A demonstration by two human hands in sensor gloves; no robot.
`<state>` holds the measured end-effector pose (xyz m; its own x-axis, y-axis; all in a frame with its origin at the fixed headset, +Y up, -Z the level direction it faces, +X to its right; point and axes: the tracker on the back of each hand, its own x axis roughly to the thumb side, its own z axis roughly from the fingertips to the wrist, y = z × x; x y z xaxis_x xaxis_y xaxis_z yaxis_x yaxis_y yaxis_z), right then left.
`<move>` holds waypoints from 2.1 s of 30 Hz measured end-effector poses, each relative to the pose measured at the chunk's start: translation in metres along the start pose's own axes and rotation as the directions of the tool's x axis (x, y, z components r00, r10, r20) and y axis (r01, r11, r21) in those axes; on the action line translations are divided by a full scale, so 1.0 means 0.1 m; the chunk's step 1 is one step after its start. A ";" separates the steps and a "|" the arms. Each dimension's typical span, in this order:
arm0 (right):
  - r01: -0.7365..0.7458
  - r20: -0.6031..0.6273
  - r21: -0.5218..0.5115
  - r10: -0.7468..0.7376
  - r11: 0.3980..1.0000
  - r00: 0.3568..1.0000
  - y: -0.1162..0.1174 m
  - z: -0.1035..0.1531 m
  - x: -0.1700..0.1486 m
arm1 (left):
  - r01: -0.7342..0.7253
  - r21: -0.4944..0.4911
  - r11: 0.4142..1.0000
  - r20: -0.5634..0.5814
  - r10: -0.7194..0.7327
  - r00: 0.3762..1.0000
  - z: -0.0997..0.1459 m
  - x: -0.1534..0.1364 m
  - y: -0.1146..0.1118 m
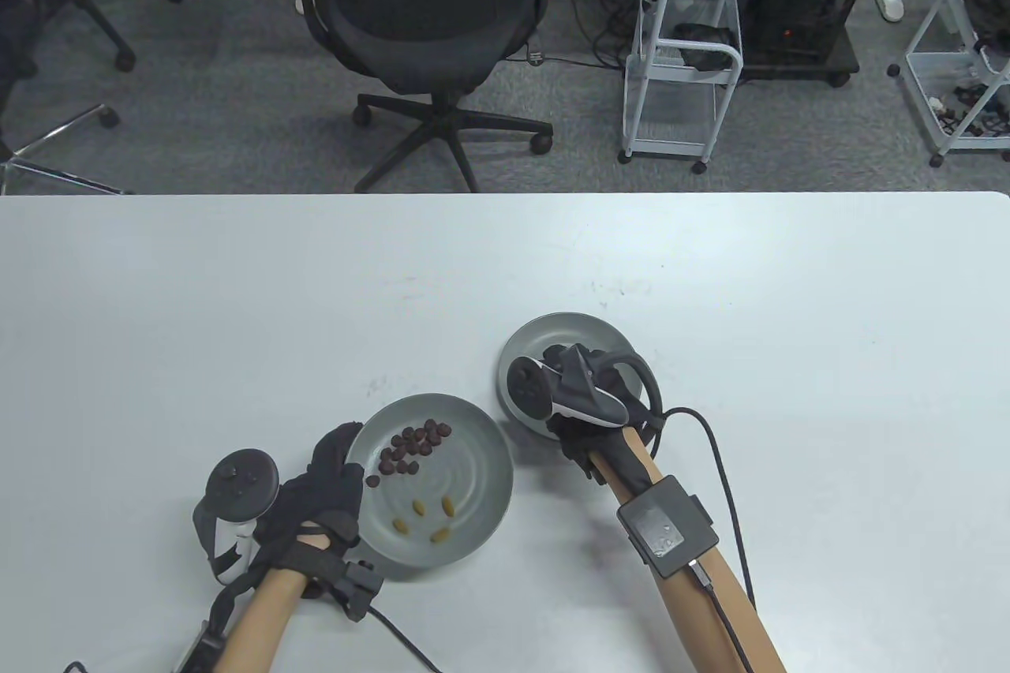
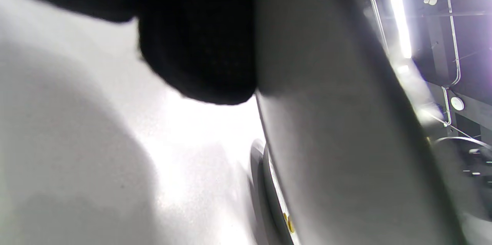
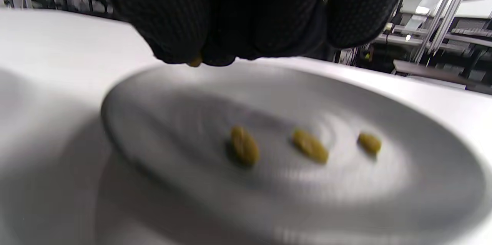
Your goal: Pick raisins with hand pinch into plate
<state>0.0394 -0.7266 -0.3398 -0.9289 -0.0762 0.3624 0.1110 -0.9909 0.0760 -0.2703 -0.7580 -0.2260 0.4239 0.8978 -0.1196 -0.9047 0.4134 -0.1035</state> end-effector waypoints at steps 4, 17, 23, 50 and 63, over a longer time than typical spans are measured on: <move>-0.020 -0.013 0.035 0.021 0.999 1.000 0.10 -0.05 0.00 | -0.002 0.001 1.000 -0.001 0.002 1.000 0.00 0.00 0.00; -0.003 -0.044 0.032 0.004 0.999 0.999 0.08 -0.04 -0.07 | 0.000 0.000 1.000 0.000 0.000 1.000 0.00 0.00 0.00; 0.032 -0.014 -0.115 -0.034 0.993 0.999 -0.41 0.19 0.11 | 0.000 0.000 1.000 0.001 0.000 1.000 0.00 0.00 0.00; -0.150 0.361 0.052 0.121 0.987 0.924 -0.54 0.76 1.36 | 0.004 -0.005 1.000 0.003 -0.004 1.000 0.01 0.00 0.01; -0.218 0.358 0.001 0.204 0.976 0.911 -0.49 0.80 1.47 | 0.001 -0.007 1.000 0.000 -0.001 1.000 0.01 0.00 0.00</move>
<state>-0.0739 -0.6807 -0.2160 -0.6975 -0.2316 0.6781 0.3115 -0.9502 -0.0041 -0.2704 -0.7574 -0.2251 0.4249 0.8973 -0.1199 -0.9039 0.4132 -0.1110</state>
